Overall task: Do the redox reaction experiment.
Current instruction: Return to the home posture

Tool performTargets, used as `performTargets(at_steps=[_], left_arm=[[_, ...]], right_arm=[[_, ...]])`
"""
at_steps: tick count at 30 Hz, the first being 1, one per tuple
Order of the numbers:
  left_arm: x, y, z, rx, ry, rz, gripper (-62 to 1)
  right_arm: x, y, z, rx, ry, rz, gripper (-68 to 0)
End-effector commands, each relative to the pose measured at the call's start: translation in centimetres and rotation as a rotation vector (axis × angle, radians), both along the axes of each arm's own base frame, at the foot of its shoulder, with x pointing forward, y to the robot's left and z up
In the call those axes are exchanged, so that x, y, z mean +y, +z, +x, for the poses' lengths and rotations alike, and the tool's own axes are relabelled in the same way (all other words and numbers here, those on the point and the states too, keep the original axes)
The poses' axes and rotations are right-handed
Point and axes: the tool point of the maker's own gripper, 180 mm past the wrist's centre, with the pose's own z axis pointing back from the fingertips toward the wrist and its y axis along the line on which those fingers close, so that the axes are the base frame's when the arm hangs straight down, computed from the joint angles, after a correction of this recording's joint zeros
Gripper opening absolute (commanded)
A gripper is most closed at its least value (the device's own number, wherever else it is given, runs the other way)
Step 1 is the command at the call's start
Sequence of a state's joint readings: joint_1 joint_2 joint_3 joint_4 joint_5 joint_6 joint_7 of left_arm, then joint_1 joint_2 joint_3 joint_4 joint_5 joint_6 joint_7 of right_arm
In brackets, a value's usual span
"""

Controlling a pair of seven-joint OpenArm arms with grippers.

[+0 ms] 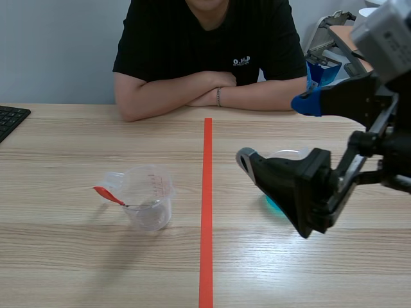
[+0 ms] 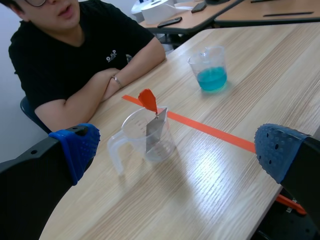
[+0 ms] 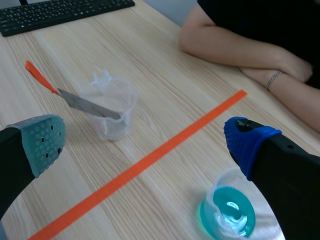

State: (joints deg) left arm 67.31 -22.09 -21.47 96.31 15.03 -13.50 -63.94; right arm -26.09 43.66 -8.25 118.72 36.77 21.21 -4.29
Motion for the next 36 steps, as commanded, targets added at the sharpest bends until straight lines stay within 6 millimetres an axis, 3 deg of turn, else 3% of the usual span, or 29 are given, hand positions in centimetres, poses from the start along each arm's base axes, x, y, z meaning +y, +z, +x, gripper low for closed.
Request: performTargets(at_steps=[1,8,15,27,36], left_arm=[[0.2,0.6,0.9,-0.013,0.026,-0.001,1.4],[0.8,2.2,4.1,0.034,0.089,-0.079,1.4],[1.2,3.2,5.3,0.046,0.082,-0.135,1.4],[1.5,3.4,5.6,0.051,0.117,-0.162,1.4],[1.3,3.2,4.4,0.05,0.138,-0.144,1.4]], right_arm=[[-0.4,1.2,0.1,-0.025,-0.02,0.027,0.4],[-2.4,2.4,-0.7,-0.035,-0.078,0.007,0.4],[-2.9,1.9,-1.1,-0.008,-0.094,-0.002,0.4],[-2.9,1.9,-1.0,-0.008,-0.095,-0.003,0.4],[-3.1,1.5,-1.0,-0.019,-0.092,-0.043,0.4]])
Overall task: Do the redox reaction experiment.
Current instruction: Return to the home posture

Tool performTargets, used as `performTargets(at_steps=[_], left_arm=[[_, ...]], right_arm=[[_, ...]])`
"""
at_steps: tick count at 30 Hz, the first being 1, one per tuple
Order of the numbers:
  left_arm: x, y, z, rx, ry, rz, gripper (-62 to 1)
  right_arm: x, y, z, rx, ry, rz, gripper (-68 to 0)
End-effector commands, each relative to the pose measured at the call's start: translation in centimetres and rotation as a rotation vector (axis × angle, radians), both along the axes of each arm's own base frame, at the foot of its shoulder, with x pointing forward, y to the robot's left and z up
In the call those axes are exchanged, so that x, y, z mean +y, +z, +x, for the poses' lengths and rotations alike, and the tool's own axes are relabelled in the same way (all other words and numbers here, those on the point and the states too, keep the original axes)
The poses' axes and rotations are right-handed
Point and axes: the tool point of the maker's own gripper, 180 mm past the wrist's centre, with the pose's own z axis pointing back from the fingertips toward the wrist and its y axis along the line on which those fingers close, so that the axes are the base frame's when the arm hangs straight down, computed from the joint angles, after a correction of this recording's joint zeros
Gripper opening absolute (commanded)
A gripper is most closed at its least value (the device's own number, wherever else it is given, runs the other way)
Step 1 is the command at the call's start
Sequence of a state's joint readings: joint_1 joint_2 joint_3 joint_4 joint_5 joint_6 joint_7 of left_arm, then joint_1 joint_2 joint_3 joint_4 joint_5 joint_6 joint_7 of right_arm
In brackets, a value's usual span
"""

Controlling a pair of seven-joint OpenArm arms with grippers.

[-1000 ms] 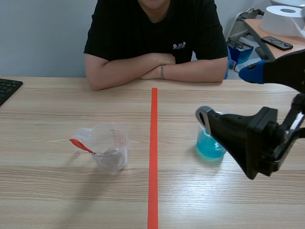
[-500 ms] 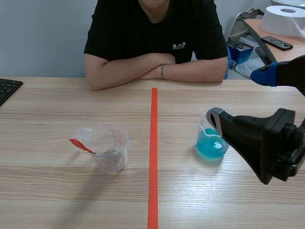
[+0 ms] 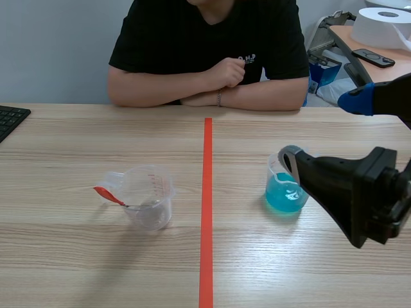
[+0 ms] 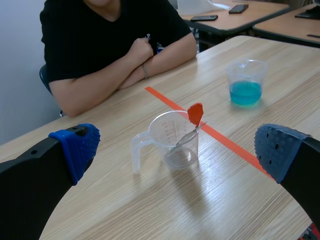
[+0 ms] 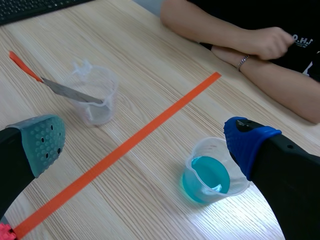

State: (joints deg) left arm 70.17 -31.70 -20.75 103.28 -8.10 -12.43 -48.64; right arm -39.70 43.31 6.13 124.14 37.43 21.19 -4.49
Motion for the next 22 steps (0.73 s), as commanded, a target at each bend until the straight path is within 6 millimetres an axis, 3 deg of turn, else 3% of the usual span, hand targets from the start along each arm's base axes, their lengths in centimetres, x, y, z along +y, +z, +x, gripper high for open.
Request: performTargets(at_steps=[1,22], left_arm=[[-0.69,1.26,0.1,-0.045,-0.003,-0.025,1.4],[-1.18,1.03,-0.32,-0.061,-0.014,0.009,1.4]], right_arm=[[0.18,0.57,0.2,-0.022,0.002,0.012,0.4],[0.1,0.26,0.17,-0.009,0.0,0.0,0.4]])
